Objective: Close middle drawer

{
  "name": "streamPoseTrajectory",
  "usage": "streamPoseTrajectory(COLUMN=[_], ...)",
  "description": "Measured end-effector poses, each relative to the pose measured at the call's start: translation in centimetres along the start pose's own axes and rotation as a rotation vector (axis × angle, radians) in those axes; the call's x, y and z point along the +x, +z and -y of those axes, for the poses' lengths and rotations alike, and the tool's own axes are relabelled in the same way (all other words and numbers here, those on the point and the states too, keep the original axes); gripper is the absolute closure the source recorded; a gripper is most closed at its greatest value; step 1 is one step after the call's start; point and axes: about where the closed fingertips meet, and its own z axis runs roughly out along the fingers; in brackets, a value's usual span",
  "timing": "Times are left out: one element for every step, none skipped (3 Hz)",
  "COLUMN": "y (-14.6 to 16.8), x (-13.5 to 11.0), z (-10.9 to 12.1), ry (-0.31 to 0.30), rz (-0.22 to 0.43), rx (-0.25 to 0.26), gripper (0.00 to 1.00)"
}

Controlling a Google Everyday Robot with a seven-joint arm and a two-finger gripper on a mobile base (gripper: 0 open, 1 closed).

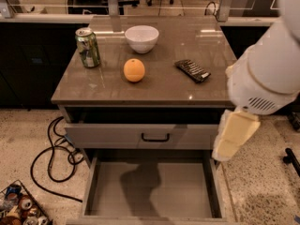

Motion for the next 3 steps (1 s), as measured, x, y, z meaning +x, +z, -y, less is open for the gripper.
streamPoseTrajectory(y=[2.9, 6.0, 8.3], x=[-1.3, -1.9, -1.8], z=[-2.0, -3.8, -5.7], ry=[-0.005, 0.010, 0.054], rz=[-0.011, -0.002, 0.034], rx=[-0.022, -0.060, -0.091], gripper=[0.00, 0.00, 0.00])
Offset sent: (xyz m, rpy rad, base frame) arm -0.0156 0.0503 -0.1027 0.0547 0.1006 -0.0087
